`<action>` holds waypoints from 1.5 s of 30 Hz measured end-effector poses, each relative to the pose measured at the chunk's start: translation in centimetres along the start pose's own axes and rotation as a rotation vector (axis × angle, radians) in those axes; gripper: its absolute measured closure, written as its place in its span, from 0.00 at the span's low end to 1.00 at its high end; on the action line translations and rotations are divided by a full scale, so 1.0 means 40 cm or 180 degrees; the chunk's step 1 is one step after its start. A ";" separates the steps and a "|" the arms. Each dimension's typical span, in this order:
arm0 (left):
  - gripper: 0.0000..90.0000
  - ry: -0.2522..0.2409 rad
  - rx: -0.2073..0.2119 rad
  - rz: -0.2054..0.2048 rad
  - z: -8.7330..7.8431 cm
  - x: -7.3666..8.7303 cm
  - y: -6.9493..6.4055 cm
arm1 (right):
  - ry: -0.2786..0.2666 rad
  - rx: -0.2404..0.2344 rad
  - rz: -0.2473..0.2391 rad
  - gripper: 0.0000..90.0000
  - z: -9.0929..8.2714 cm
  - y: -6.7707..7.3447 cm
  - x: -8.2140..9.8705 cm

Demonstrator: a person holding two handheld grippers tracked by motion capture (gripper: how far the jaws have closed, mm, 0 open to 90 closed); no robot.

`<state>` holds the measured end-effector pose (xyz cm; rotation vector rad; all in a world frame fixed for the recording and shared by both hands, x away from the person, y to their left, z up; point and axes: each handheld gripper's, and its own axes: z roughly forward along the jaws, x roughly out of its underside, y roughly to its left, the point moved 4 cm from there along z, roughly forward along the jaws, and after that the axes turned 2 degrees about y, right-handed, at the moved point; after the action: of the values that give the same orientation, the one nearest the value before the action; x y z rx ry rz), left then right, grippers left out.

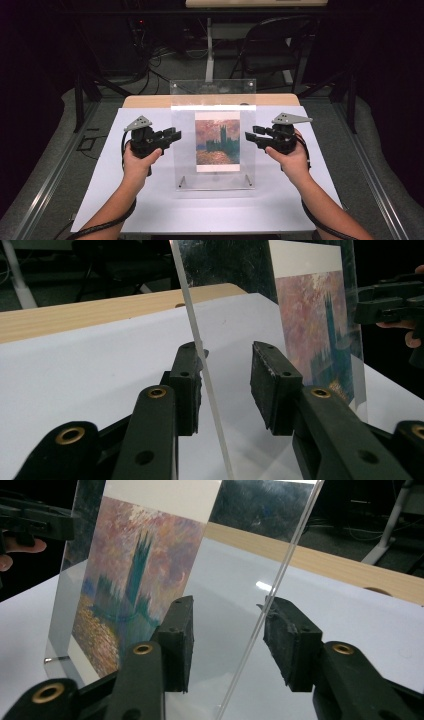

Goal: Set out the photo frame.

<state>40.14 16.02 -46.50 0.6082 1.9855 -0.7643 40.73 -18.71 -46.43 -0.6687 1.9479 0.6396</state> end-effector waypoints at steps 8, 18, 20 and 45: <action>0.72 0.0012 0.0004 0.0023 -0.011 0.009 0.004 | -0.0018 0.0098 0.0029 0.55 0.019 -0.007 -0.014; 0.73 -0.0066 0.0048 0.0104 -0.018 0.018 0.005 | -0.0070 -0.0187 0.0335 0.73 0.014 -0.027 0.005; 0.73 -0.0066 0.0047 0.0132 -0.018 0.015 0.003 | -0.0046 -0.0160 0.0286 0.74 0.007 -0.023 0.003; 0.79 -0.0137 0.0108 0.0199 -0.053 0.014 -0.044 | -0.0118 -0.0192 0.0113 0.85 -0.098 0.044 0.037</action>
<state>37.50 16.40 -45.66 0.6653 1.9086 -0.7682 36.54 -20.39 -45.83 -0.6561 1.9161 0.7302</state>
